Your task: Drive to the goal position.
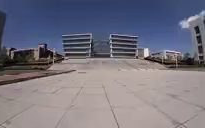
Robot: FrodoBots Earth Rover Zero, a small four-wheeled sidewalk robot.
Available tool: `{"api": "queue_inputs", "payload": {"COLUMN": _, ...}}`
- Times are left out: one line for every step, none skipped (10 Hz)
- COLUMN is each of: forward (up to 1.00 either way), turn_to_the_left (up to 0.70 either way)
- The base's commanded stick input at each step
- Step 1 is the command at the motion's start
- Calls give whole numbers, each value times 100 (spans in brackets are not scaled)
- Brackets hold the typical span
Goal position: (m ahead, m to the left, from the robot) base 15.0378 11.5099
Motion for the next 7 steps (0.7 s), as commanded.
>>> {"api": "queue_inputs", "payload": {"forward": 70, "turn_to_the_left": 1}}
{"api": "queue_inputs", "payload": {"forward": 70, "turn_to_the_left": 1}}
{"api": "queue_inputs", "payload": {"forward": 70, "turn_to_the_left": 1}}
{"api": "queue_inputs", "payload": {"forward": 70, "turn_to_the_left": 1}}
{"api": "queue_inputs", "payload": {"forward": 70, "turn_to_the_left": 1}}
{"api": "queue_inputs", "payload": {"forward": 70, "turn_to_the_left": 1}}
{"api": "queue_inputs", "payload": {"forward": 70, "turn_to_the_left": 1}}
